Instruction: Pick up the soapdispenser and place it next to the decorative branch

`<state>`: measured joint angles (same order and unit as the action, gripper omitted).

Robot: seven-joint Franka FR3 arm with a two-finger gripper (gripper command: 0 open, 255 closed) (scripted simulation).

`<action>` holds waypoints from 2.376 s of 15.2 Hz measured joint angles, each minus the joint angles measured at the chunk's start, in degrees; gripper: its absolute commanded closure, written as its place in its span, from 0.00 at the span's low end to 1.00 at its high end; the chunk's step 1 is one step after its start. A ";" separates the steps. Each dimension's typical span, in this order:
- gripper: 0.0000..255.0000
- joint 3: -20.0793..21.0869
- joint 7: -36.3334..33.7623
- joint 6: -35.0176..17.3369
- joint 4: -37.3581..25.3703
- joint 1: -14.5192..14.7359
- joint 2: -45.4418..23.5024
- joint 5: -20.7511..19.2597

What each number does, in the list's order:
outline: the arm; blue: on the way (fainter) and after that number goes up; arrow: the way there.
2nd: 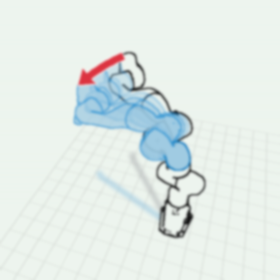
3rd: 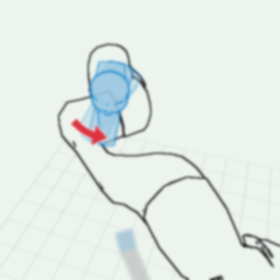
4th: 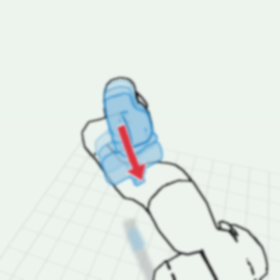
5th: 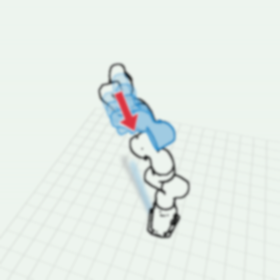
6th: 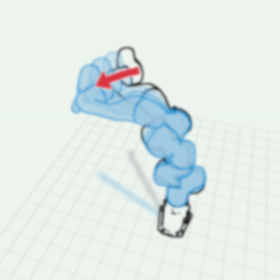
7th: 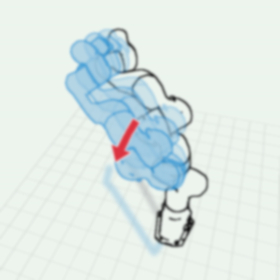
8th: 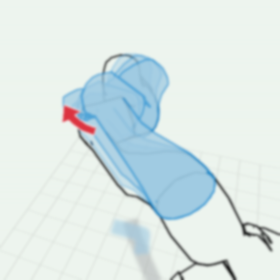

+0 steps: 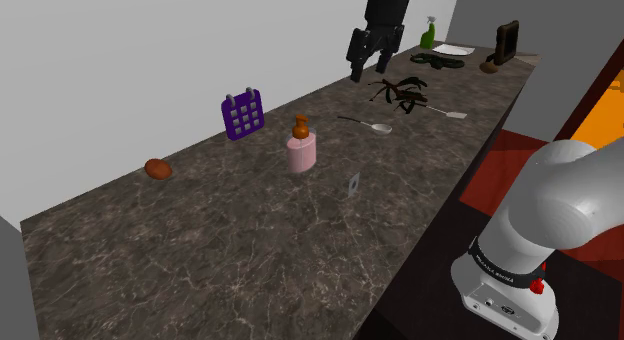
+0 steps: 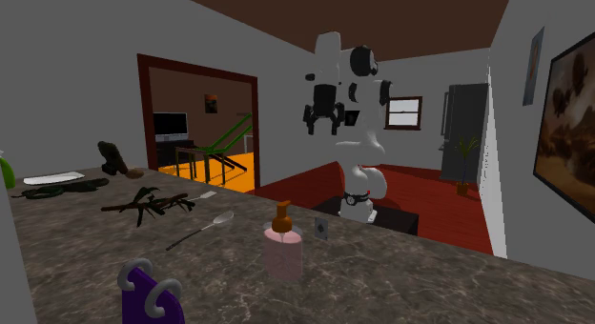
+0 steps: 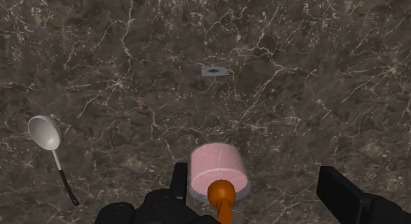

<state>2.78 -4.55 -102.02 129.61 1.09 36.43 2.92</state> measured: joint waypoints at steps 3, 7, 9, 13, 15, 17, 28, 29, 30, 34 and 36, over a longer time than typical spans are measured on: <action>0.00 0.30 -0.17 -4.37 -0.92 -0.18 -5.83 -0.17; 0.00 0.73 -0.54 -9.09 -3.51 -0.42 -13.75 -0.52; 0.00 1.03 -0.94 -11.08 -5.05 -0.46 -17.63 -0.73; 0.00 1.65 -1.91 -15.25 -9.03 -0.50 -26.47 -1.41; 0.00 1.84 -2.33 -16.47 -11.57 -0.50 -30.56 -1.80; 0.00 1.87 -2.60 -17.73 -14.11 -0.54 -34.71 -2.23; 0.00 1.92 -3.22 -24.07 -15.67 -0.44 -43.06 -3.13; 0.00 1.92 -3.21 -24.21 -15.60 -0.44 -43.13 -3.14; 0.00 1.92 -3.22 -24.31 -15.54 -0.44 -43.17 -3.14; 1.00 1.91 -3.21 -24.42 -15.51 -0.45 -43.22 -3.15; 1.00 1.91 -3.21 -24.42 -15.51 -0.45 -43.22 -3.15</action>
<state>4.70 -7.76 -126.44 114.11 0.65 -6.80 -0.23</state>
